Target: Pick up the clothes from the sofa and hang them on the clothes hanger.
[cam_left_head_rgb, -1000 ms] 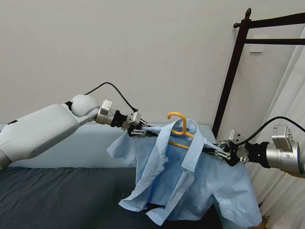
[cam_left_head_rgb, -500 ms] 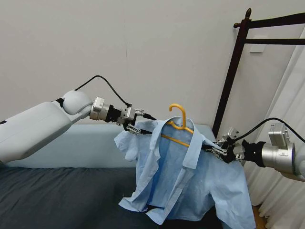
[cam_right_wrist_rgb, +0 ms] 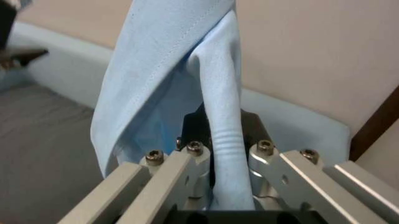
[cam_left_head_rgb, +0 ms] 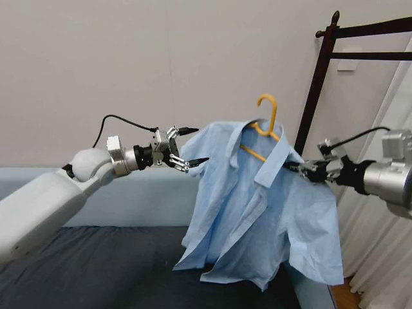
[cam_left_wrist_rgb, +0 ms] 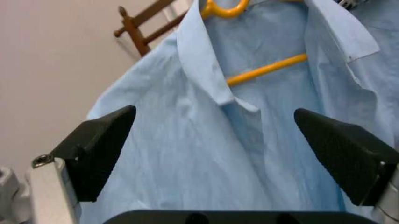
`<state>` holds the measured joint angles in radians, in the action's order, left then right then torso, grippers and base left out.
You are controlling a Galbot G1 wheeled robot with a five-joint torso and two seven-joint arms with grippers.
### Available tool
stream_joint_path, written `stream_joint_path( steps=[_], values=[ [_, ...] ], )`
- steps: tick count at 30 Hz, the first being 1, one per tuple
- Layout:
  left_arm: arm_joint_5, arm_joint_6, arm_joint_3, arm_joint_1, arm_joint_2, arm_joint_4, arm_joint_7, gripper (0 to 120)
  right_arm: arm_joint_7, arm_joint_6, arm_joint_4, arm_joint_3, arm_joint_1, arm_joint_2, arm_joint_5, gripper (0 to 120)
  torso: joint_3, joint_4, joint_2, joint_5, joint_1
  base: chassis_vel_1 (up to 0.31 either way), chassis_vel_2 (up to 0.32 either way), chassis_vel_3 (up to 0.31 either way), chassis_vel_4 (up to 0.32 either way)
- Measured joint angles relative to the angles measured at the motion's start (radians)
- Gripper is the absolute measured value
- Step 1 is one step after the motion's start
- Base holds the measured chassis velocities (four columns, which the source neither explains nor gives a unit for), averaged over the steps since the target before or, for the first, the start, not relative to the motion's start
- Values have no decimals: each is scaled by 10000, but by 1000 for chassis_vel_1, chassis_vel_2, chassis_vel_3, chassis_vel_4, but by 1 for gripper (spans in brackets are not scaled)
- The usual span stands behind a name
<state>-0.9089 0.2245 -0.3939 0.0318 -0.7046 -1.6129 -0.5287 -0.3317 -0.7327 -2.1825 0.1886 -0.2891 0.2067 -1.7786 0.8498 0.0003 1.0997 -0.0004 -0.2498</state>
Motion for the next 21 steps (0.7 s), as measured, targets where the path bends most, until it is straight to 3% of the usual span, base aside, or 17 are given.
stream_joint_path(
  steps=[1, 6, 21],
  values=[
    [0, 0, 0, 0, 0, 0, 0, 100, 0, 0, 0, 0, 0, 0, 0, 4, 0, 0, 0, 0, 0, 0, 0, 0, 0],
    [-3, -298, 195, 651, -378, -977, 1966, 100, -938, -71, -102, -93, 493, -158, -793, 4, 1, -4, 0, 5, -1, 0, 0, 0, 0],
    [-753, -1057, -784, 343, -1245, -1339, 3668, 100, -929, -50, -233, -166, 264, -230, -500, 4, 1, -3, 0, 5, 0, 0, 0, 0, 0]
  ],
)
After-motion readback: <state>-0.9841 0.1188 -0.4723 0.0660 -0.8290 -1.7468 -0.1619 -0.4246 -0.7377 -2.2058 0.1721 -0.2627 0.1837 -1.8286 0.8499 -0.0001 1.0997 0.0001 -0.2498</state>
